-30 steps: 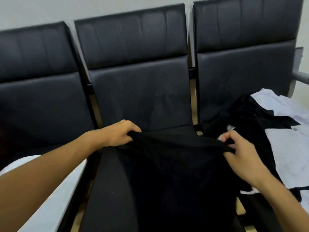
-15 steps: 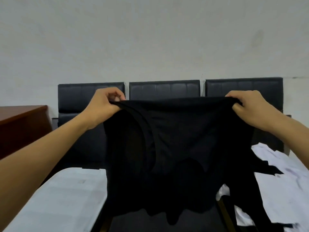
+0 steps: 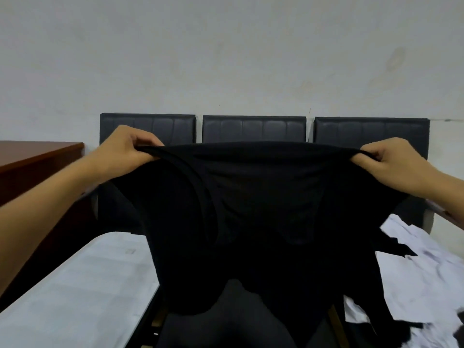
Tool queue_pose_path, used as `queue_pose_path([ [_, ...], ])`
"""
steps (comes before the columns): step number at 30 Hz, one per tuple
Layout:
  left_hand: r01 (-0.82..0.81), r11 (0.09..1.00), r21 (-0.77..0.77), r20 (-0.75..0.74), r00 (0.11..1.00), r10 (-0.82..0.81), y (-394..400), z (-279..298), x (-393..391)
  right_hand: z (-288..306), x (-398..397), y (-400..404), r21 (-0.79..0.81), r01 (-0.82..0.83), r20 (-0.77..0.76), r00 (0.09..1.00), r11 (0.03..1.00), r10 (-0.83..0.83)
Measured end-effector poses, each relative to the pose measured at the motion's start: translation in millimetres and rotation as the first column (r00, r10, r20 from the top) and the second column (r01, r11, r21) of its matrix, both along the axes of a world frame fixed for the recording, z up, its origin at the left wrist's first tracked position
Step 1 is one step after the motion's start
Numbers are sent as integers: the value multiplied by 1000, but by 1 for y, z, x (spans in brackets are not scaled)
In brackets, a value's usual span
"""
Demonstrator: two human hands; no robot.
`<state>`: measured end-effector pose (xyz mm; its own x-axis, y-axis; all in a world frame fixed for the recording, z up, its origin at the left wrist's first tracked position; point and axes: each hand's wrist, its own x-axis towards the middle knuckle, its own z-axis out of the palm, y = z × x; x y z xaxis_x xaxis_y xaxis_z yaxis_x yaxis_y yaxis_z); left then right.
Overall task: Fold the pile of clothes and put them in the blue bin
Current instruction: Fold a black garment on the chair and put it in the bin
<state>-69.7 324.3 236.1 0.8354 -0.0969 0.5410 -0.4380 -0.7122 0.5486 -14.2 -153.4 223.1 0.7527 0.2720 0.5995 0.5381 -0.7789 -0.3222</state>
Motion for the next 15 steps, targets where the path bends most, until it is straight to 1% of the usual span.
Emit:
queue_pose_path([
  [2,57,998,17,-75,996,-55,9,-4,-7,0,-4,1,-2,-55,-103,993,998,55],
  [3,89,996,-4,-113,990,-89,12,-7,-8,-1,-4,1,27,-87,-179,980,996,91],
  [6,200,976,-82,-206,955,-213,24,-17,-9,0,0,-2,198,-151,-393,893,969,219],
  [9,248,947,-205,-312,900,-304,34,-29,13,-9,24,-4,351,-158,-494,806,923,326],
  [10,264,936,-234,-362,869,-336,38,-35,25,-15,34,-4,375,-141,-530,778,916,337],
  [12,230,932,-278,-504,791,-346,40,-56,54,-35,62,-1,368,-105,-603,729,924,324],
  [15,155,950,-273,-709,635,-307,30,-101,100,-85,107,9,290,-47,-715,653,956,249],
])
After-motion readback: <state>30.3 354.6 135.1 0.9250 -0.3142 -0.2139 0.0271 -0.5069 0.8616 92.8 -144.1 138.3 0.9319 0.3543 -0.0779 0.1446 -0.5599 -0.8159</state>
